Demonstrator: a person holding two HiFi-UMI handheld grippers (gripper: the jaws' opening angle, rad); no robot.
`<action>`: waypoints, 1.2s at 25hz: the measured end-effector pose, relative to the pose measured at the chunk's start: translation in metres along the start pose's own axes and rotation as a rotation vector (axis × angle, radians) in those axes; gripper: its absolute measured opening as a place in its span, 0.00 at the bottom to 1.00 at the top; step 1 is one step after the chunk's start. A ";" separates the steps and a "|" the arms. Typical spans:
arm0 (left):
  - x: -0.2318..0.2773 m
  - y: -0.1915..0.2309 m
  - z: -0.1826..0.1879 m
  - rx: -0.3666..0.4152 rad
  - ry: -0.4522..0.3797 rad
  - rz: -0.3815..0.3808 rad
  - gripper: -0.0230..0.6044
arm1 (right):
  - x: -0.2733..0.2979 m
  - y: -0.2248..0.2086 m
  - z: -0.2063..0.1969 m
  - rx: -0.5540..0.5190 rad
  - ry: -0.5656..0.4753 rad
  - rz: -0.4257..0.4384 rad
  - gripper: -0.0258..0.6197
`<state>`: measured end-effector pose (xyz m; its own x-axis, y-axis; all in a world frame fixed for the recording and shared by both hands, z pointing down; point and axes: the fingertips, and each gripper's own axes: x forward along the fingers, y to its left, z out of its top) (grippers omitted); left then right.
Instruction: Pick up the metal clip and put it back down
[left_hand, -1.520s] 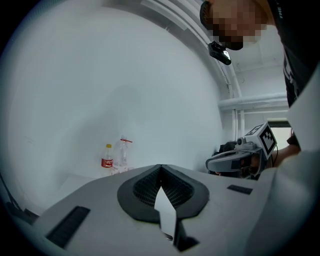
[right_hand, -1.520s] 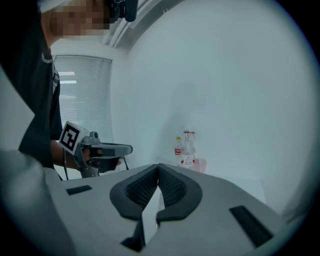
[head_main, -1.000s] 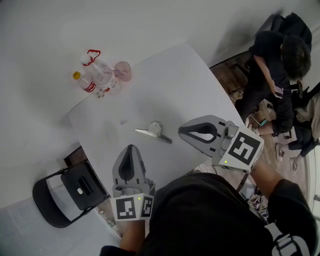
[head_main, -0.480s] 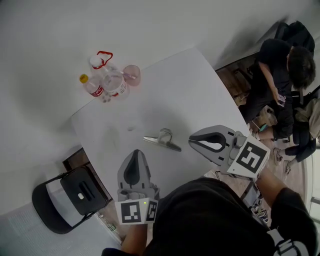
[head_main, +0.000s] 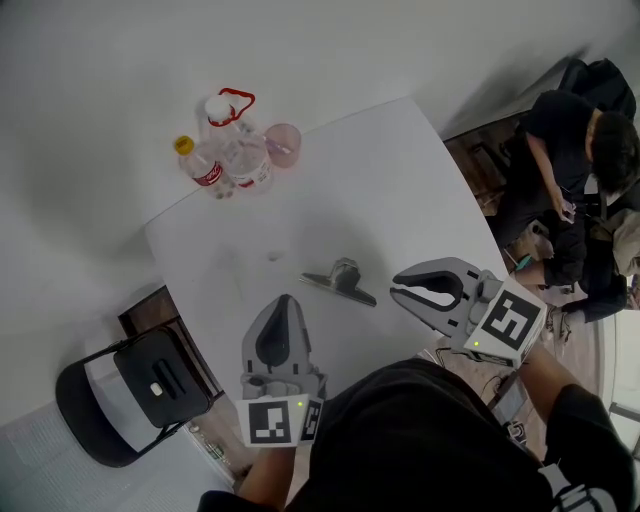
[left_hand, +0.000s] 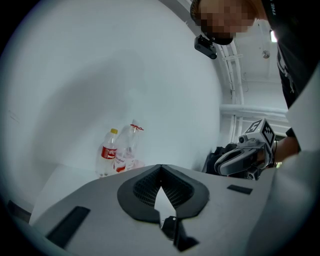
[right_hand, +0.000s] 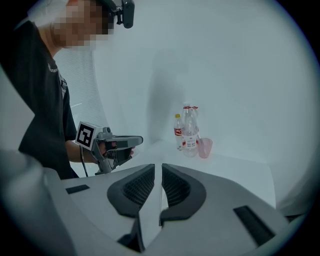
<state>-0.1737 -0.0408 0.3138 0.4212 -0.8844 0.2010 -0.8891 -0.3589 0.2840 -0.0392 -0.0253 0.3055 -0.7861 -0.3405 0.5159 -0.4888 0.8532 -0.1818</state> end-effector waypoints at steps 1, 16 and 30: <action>0.001 0.002 -0.001 0.002 -0.001 0.000 0.06 | 0.002 0.000 -0.001 0.000 0.006 0.004 0.13; 0.005 -0.017 0.004 0.036 0.015 0.045 0.06 | 0.001 -0.010 -0.009 0.002 0.005 0.082 0.30; 0.016 -0.008 -0.031 0.026 0.081 0.202 0.06 | 0.022 -0.042 -0.052 0.047 0.029 0.201 0.31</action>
<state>-0.1544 -0.0430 0.3441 0.2456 -0.9128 0.3263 -0.9609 -0.1849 0.2061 -0.0160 -0.0475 0.3681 -0.8585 -0.1535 0.4892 -0.3414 0.8830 -0.3222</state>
